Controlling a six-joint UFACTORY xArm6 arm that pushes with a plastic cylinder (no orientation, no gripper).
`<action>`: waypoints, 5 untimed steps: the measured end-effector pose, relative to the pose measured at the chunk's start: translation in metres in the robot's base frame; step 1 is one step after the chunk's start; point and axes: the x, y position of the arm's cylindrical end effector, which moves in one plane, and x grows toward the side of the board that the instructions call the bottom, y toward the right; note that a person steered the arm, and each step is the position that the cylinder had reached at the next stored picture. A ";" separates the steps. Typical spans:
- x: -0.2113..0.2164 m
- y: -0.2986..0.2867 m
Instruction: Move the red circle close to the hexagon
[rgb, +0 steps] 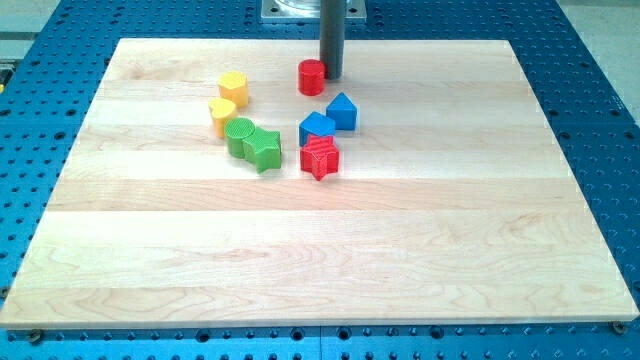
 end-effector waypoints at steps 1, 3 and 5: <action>0.003 -0.002; 0.039 -0.003; 0.039 -0.006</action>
